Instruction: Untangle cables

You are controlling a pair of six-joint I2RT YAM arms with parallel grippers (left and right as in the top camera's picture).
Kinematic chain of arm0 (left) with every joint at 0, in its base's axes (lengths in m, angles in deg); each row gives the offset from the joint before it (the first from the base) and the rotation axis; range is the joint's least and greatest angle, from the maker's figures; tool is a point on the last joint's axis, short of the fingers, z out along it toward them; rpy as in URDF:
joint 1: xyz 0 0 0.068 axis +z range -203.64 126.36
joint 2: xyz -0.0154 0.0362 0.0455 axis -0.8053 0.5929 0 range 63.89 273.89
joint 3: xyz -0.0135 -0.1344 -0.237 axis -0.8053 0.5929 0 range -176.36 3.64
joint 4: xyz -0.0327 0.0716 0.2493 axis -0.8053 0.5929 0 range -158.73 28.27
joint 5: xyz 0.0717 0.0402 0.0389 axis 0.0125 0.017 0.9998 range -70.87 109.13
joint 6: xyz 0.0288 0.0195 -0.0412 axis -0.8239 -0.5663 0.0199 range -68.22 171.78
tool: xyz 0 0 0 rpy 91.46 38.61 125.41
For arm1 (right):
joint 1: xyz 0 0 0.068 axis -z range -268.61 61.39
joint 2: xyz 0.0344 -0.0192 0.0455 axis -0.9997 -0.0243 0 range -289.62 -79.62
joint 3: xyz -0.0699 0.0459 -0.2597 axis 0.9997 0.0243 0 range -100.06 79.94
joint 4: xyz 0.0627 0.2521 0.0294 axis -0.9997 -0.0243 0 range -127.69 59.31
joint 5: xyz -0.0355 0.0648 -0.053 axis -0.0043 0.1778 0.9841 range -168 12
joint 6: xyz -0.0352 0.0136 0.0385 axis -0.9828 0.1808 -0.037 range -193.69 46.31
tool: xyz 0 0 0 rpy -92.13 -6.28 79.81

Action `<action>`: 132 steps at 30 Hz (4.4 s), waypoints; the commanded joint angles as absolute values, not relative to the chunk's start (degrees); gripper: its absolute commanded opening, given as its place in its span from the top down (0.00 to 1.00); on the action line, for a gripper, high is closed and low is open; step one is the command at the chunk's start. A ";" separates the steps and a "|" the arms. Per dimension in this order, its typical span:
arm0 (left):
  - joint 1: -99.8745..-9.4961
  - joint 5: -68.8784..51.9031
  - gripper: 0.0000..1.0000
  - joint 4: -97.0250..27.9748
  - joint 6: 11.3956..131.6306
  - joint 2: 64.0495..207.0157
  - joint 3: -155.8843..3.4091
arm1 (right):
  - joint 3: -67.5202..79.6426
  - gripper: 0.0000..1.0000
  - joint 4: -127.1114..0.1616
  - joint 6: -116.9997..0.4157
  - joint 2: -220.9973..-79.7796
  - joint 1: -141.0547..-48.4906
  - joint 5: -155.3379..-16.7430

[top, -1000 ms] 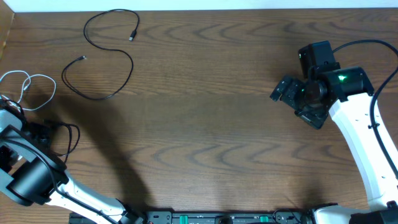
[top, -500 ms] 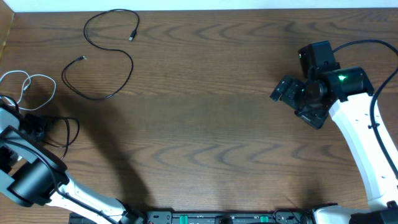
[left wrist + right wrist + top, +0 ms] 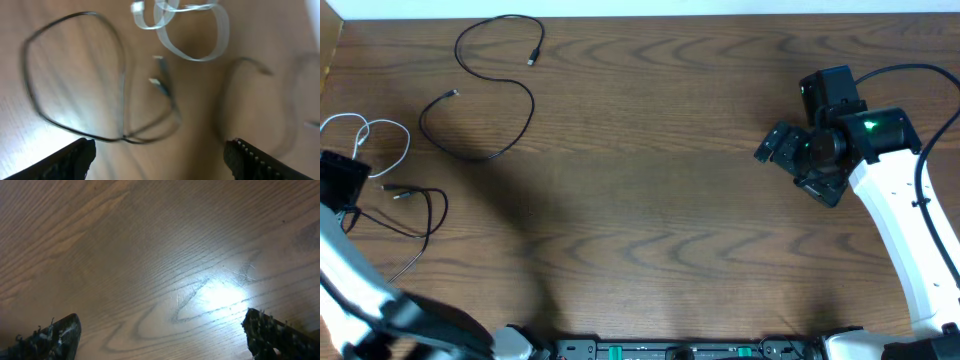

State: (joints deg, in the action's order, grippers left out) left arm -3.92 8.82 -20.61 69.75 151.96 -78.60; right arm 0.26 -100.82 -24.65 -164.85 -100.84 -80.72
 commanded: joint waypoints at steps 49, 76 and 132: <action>-60.62 4.89 0.02 10.73 61.03 101.56 -67.28 | 0.15 0.01 -103.31 -33.97 -164.69 -101.08 -86.25; -60.62 4.85 0.02 10.95 61.05 100.11 -67.23 | 8.89 0.01 -116.23 -24.00 -132.41 -118.83 -71.95; -60.62 4.85 0.02 10.95 61.05 100.11 -67.23 | 62.51 0.01 -54.00 -78.03 -80.19 -86.67 -88.04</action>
